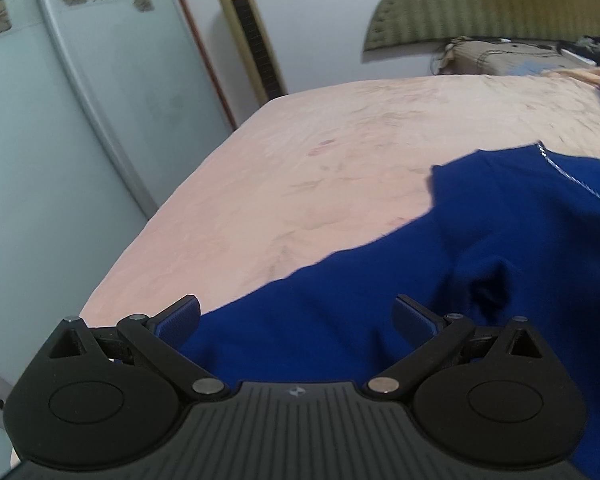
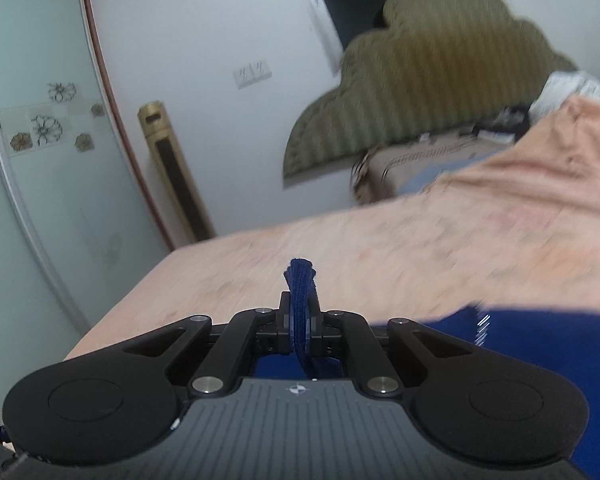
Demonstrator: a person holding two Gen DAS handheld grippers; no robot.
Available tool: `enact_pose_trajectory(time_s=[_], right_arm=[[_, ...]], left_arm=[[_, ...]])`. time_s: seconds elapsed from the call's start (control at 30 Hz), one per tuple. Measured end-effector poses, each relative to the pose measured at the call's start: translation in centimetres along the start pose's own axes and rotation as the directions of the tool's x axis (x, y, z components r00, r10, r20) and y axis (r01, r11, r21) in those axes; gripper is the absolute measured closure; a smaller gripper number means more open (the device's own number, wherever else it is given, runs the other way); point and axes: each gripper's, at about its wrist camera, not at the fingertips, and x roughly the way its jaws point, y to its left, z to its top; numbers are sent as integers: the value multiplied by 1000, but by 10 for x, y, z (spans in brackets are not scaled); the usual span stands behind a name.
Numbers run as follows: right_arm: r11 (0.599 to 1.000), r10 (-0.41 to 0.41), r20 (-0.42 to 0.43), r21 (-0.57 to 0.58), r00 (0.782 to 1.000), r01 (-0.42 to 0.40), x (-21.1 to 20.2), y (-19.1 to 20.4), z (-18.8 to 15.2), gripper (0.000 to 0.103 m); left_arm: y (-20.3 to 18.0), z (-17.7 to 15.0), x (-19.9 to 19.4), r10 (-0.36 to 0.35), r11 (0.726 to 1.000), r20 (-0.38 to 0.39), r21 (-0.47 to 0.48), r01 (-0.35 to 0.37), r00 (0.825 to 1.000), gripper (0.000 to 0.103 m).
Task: Fold small clothes
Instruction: 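Carry the held sleeve across the sweater body with the right gripper and release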
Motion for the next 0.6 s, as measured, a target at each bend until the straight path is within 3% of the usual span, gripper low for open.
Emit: enact_pose_trajectory(time_s=[0.13, 0.3, 0.5, 0.6], right_arm=[[1000, -5, -72, 19, 997, 7, 30, 7, -24, 95], [994, 2, -120, 108, 993, 11, 48, 0, -41, 95], [990, 50, -142, 138, 989, -30, 63, 11, -44, 94], [989, 85, -113, 132, 990, -70, 63, 21, -40, 94]], left_arm=[[-2, -7, 3, 14, 1000, -12, 22, -13, 1000, 0], [5, -12, 6, 16, 1000, -50, -15, -16, 999, 0], [9, -14, 5, 23, 999, -47, -28, -24, 999, 0], [9, -15, 5, 26, 999, -53, -23, -27, 998, 0]])
